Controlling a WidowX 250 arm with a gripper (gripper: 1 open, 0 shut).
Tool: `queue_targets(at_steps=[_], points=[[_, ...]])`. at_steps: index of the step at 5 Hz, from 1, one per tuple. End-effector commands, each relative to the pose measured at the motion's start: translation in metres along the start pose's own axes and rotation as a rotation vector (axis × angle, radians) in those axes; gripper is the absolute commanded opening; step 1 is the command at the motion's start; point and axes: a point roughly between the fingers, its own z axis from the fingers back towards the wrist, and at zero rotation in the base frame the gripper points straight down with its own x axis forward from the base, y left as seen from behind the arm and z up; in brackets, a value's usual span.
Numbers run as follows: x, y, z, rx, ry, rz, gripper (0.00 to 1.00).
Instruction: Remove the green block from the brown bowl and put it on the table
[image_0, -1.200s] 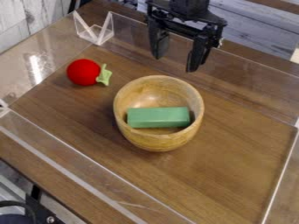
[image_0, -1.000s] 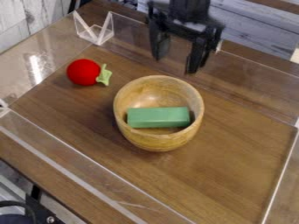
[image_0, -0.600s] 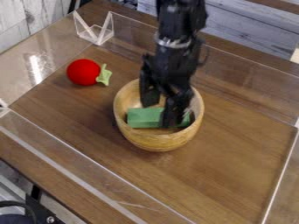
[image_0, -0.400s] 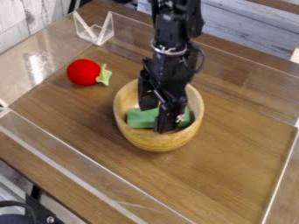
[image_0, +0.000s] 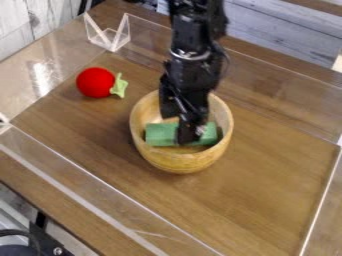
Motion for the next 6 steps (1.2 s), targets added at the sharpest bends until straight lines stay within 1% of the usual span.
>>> queue_targets(at_steps=[1,2,4,6], points=[[-0.001,0.030,0.003,0.022,-0.067,-0.017,1.00],[0.003,0.033,0.003,0.032,-0.081,-0.057,1.00],[0.013,0.035,0.000,0.039,-0.102,-0.138,1.00],[0.031,0.048,-0.002,0.035,-0.125,-0.219,1.00]])
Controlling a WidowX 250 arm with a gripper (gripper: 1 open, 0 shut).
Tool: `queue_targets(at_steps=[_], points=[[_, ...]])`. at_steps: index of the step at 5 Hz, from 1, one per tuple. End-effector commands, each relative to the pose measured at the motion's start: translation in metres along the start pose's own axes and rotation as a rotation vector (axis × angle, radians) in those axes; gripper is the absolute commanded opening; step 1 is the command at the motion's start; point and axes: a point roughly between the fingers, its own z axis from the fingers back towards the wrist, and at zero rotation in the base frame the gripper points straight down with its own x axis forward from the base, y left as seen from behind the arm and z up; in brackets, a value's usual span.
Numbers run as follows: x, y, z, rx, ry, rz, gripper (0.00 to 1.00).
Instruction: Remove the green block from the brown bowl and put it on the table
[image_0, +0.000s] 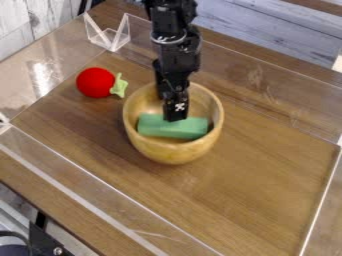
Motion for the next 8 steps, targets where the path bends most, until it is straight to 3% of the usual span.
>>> queue_targets(at_steps=[1,4,6,8], points=[[0.012,0.002,0.009,0.042,-0.039,0.015,1.00],[0.023,-0.008,-0.006,0.032,-0.049,0.046,1.00],[0.035,-0.017,-0.009,0.028,-0.051,0.135,1.00],[0.039,-0.010,-0.021,0.010,-0.052,0.090,1.00]])
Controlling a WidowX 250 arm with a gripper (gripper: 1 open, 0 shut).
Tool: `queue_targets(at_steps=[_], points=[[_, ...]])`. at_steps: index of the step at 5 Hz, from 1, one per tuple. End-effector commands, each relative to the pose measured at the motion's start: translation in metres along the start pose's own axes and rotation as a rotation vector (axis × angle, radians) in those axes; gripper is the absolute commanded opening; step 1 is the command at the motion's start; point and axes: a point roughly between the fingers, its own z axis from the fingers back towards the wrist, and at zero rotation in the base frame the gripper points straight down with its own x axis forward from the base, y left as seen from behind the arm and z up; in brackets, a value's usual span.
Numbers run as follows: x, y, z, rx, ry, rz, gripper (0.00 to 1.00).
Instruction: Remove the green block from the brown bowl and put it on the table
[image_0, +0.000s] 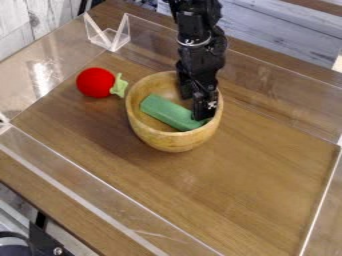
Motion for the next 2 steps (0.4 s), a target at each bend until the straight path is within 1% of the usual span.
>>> queue_targets(at_steps=[1,2], points=[[0.0063,-0.0004,-0.0044,-0.009,0.002,-0.107,0.00],[0.0131,-0.0015,0.0013,-0.018,0.013,-0.200,0.00]])
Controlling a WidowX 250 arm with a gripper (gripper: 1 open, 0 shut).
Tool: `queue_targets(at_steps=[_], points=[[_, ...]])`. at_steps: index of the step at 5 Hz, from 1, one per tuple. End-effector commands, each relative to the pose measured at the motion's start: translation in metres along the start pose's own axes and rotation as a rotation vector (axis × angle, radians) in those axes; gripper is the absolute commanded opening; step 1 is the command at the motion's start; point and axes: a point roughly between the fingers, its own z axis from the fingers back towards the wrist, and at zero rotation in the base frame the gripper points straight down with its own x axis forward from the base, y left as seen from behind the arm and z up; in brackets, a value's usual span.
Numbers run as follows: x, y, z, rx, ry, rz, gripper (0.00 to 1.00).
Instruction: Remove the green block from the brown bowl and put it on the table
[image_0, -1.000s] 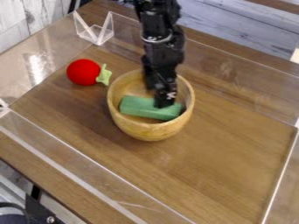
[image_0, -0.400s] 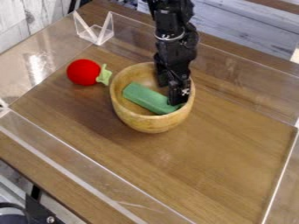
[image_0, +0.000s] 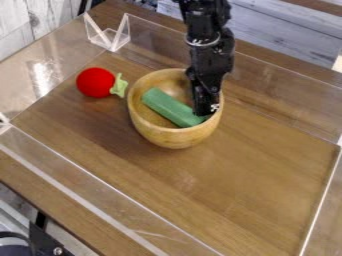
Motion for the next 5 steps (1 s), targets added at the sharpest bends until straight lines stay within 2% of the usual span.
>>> queue_targets(at_steps=[1,2,3,4,5], points=[[0.002,0.002,0.023,0.028,0.035,0.027,0.00],[0.003,0.001,0.045,0.044,0.072,0.077,0.00],[0.011,-0.008,0.069,0.081,0.121,0.150,0.00],[0.020,-0.019,0.084,0.110,0.154,0.229,0.00],[0.035,-0.031,0.101,0.143,0.176,0.292,0.00]])
